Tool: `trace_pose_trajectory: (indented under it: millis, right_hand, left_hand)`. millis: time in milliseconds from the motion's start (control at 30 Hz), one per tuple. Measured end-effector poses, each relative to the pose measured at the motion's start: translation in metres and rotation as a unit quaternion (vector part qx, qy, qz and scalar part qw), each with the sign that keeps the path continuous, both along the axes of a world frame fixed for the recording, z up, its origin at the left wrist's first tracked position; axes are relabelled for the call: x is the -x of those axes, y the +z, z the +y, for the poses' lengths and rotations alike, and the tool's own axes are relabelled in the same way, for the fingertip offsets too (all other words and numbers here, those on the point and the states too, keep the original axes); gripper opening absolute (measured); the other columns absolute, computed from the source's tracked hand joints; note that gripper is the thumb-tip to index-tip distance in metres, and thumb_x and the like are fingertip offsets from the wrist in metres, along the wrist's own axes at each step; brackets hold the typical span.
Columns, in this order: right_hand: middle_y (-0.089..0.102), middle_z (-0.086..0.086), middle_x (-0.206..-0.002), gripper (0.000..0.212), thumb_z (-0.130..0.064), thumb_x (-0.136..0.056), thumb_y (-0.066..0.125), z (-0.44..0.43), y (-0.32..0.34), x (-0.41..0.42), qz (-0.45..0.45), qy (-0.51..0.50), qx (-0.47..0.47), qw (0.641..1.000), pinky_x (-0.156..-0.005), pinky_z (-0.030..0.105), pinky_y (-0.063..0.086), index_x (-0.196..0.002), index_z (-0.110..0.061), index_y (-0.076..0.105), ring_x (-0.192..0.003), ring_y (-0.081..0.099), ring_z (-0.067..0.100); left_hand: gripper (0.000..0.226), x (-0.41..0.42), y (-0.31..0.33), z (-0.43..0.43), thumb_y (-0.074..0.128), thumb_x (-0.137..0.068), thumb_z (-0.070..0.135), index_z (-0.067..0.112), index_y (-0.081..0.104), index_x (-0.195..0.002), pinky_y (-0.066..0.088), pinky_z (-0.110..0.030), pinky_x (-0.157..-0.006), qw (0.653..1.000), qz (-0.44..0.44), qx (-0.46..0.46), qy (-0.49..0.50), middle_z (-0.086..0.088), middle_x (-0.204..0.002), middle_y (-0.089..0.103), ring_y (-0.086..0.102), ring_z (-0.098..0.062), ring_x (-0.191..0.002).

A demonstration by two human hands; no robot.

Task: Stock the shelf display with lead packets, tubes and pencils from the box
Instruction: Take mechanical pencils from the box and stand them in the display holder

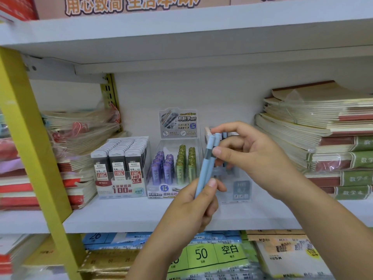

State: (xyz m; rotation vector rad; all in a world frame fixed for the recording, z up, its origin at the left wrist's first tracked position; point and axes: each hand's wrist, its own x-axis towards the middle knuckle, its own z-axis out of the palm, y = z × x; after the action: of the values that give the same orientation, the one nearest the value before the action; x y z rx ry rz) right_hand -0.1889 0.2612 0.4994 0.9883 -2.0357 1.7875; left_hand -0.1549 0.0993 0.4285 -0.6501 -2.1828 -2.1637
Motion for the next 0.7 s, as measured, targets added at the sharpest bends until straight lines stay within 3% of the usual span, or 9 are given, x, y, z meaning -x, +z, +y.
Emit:
trace_pose_trajectory:
  millis: [233,400,533,633,700]
  right_hand:
    - [0.074,0.004,-0.083,0.027,-0.007,-0.092,0.061,0.011,0.006,0.001,0.091,-0.095,0.095,0.987,-0.060,0.017,0.050,-0.107,-0.029,0.058,-0.073,0.070,0.013]
    - [0.071,0.003,-0.089,0.032,-0.009,-0.092,0.060,0.025,0.011,0.002,0.178,-0.174,0.133,0.959,-0.065,0.022,0.054,-0.106,-0.037,0.055,-0.087,0.070,0.018]
    - [0.067,-0.003,-0.089,0.033,-0.013,-0.091,0.062,0.029,0.005,0.013,0.215,-0.251,0.018,0.944,-0.069,0.029,0.053,-0.104,-0.041,0.053,-0.084,0.064,0.014]
    - [0.063,-0.008,-0.088,0.033,-0.016,-0.089,0.065,0.028,-0.003,0.023,0.225,-0.292,-0.092,0.925,-0.063,0.012,0.041,-0.103,-0.043,0.052,-0.074,0.056,0.002]
    - [0.059,-0.011,-0.089,0.032,-0.020,-0.088,0.063,0.025,-0.008,0.027,0.221,-0.307,-0.145,0.914,-0.063,0.007,0.036,-0.103,-0.047,0.053,-0.076,0.053,0.000]
  left_hand:
    - [0.033,0.005,-0.001,-0.005,0.050,-0.084,0.059,0.030,0.064,-0.090,0.025,-0.018,-0.042,0.998,0.012,-0.034,0.059,0.008,-0.061,0.044,0.027,-0.007,-0.044]
    - [0.028,0.009,-0.003,-0.009,0.044,-0.101,0.042,0.031,0.068,-0.090,0.023,-0.018,-0.041,0.995,0.017,-0.044,0.090,0.008,-0.060,0.042,0.025,-0.007,-0.044]
    - [0.028,0.012,-0.004,-0.008,0.045,-0.101,0.039,0.032,0.071,-0.092,0.024,-0.020,-0.042,0.991,0.028,-0.055,0.119,0.007,-0.062,0.045,0.028,-0.007,-0.045]
    - [0.027,0.014,-0.005,-0.008,0.046,-0.101,0.040,0.035,0.072,-0.096,0.026,-0.019,-0.044,0.989,0.032,-0.058,0.133,0.008,-0.064,0.047,0.031,-0.006,-0.047]
    - [0.027,0.015,-0.005,-0.009,0.046,-0.101,0.039,0.036,0.073,-0.096,0.027,-0.018,-0.044,0.989,0.031,-0.059,0.135,0.009,-0.064,0.048,0.032,-0.006,-0.048]
